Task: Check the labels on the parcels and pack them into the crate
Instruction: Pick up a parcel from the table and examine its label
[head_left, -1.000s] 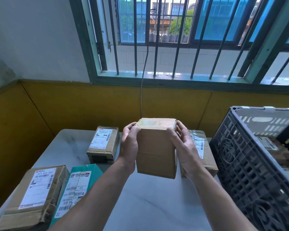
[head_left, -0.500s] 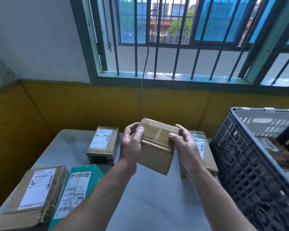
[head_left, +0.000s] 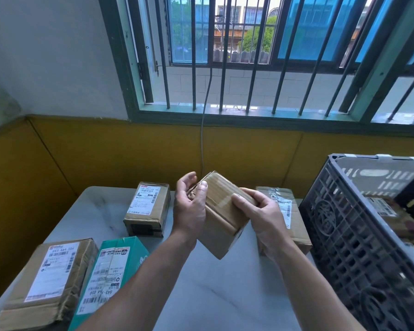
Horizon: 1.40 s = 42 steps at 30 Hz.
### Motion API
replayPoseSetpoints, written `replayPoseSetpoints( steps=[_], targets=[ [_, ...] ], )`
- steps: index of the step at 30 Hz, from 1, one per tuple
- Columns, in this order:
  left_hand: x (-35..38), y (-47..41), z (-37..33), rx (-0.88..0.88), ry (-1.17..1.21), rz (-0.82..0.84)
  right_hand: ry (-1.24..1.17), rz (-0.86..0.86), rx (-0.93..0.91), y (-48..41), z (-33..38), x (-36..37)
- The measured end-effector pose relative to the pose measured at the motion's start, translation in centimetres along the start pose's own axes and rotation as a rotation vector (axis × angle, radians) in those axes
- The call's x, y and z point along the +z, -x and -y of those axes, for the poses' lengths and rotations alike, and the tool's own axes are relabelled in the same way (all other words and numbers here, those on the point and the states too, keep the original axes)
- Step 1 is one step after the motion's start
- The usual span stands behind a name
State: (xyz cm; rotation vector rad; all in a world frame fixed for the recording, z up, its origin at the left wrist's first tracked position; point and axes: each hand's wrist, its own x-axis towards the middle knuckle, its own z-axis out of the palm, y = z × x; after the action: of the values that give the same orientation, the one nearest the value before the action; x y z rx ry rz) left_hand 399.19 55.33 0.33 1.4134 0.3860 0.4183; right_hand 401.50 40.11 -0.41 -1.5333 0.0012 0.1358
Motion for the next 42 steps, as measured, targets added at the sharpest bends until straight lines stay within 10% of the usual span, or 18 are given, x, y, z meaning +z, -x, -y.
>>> replayPoseSetpoints(
  steps=[42],
  targets=[
    [0.5, 0.9, -0.4, -0.190, 0.239, 0.232, -0.039, 0.032, -0.046, 1.0, 0.2, 1.6]
  ],
)
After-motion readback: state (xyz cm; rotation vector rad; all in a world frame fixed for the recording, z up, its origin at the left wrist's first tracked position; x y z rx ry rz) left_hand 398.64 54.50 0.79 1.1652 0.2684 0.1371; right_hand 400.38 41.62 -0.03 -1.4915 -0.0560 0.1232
